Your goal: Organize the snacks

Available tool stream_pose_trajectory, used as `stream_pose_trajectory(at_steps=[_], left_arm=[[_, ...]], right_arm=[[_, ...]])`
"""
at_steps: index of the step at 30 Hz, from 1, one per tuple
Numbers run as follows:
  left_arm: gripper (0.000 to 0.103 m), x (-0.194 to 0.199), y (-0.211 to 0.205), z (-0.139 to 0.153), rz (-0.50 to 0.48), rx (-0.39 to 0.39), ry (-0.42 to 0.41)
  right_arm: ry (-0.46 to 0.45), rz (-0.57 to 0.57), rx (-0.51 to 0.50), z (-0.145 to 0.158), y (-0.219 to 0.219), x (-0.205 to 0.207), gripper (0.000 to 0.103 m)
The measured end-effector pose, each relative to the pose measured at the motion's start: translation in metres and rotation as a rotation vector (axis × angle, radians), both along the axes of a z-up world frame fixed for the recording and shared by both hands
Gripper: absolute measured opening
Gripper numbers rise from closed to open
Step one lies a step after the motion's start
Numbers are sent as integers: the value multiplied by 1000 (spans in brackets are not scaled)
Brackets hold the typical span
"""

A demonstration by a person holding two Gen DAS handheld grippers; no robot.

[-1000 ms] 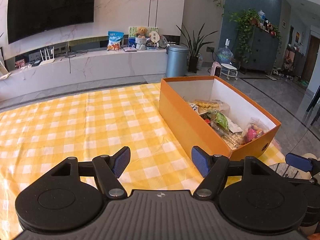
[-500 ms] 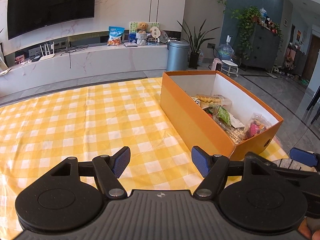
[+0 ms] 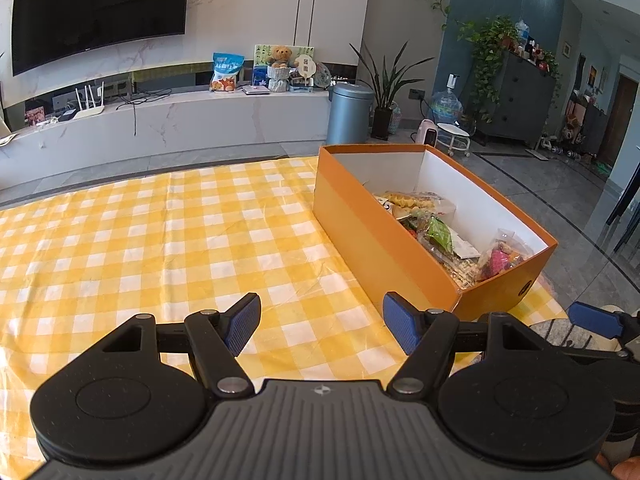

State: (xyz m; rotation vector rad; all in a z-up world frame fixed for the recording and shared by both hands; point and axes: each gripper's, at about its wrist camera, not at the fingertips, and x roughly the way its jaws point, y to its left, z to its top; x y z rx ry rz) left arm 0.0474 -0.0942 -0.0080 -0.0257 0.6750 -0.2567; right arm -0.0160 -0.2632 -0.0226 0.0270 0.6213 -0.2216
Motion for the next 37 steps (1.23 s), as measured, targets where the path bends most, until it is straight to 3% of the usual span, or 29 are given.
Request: stream_pose_trajectory(at_steps=[37], left_arm=[[82,-9,-2,9,-6,4,-11]], right_arm=[[-14,42,-9,10,20,-5,94]])
